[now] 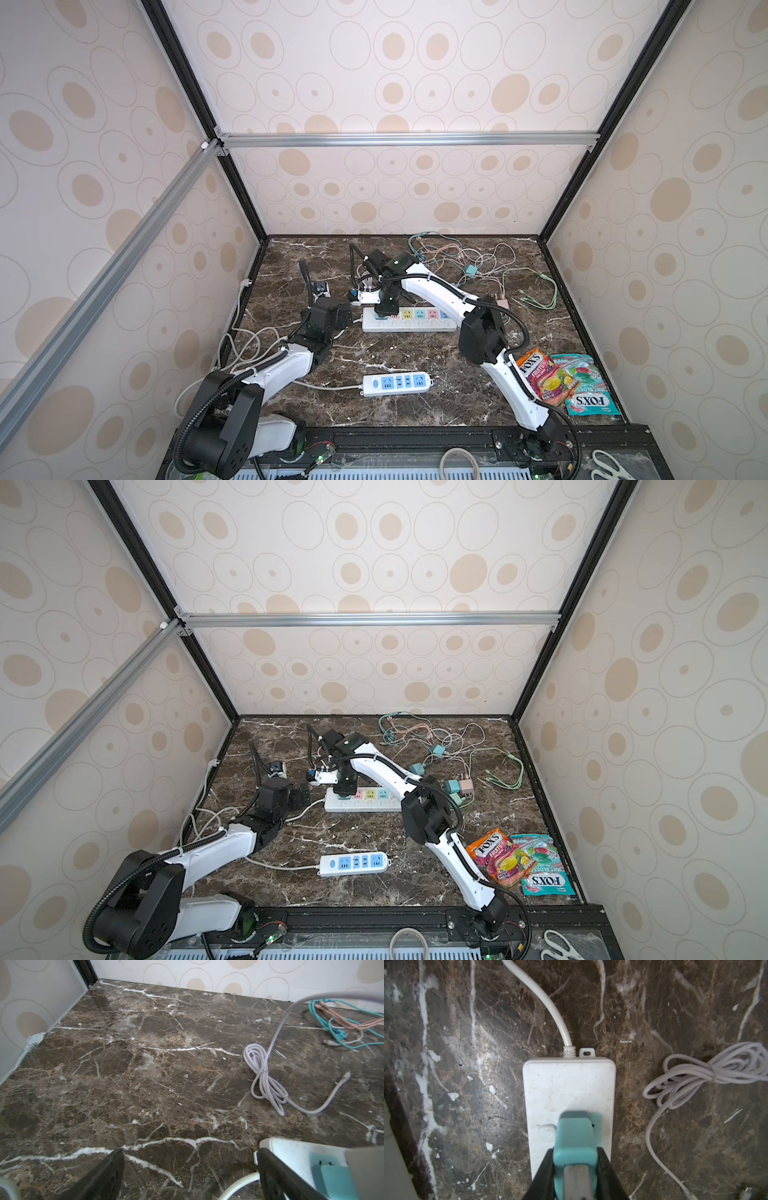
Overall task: Insert the plug
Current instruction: 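Press the teal charger down into the end socket with the right gripper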
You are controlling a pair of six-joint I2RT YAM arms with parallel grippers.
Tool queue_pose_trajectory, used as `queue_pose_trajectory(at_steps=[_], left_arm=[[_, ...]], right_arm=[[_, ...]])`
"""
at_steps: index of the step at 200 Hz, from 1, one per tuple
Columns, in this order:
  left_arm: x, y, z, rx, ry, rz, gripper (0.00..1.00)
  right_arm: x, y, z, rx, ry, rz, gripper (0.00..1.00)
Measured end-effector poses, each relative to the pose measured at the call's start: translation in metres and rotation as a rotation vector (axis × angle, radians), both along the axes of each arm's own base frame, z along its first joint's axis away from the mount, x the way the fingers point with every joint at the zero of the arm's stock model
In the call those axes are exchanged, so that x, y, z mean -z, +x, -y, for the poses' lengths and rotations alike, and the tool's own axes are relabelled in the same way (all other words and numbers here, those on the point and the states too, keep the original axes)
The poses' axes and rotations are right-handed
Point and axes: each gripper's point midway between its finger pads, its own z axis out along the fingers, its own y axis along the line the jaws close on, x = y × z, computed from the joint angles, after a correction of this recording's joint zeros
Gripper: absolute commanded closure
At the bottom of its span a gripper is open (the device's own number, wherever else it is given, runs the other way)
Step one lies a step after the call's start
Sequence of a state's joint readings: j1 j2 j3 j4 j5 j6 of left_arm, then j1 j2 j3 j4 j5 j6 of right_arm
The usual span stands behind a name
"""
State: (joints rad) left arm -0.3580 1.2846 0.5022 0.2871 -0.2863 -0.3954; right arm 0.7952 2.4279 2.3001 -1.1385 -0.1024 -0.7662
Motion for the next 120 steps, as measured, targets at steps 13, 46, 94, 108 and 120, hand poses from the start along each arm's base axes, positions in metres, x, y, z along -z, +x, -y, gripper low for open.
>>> queue_pose_trajectory(at_steps=[13,46,94,108,120], left_arm=[[-0.001,0.001,0.005,0.023,-0.012,0.006,0.02],[-0.009,0.004,0.013,0.059,-0.042,0.038,0.02],[-0.015,0.005,0.014,0.062,-0.050,0.059,0.02],[-0.015,0.005,0.014,0.062,-0.050,0.059,0.02],[-0.015,0.005,0.014,0.059,-0.048,0.059,0.02]], right_arm=[[0.000,-0.007,0.011,0.003,-0.022,-0.013,0.95],[0.000,-0.016,0.027,0.007,-0.058,-0.023,0.91],[0.000,-0.016,0.027,-0.010,-0.055,-0.015,0.89],[-0.001,-0.016,0.027,-0.022,-0.053,-0.011,0.85],[-0.001,-0.016,0.027,-0.031,-0.051,-0.007,0.80]])
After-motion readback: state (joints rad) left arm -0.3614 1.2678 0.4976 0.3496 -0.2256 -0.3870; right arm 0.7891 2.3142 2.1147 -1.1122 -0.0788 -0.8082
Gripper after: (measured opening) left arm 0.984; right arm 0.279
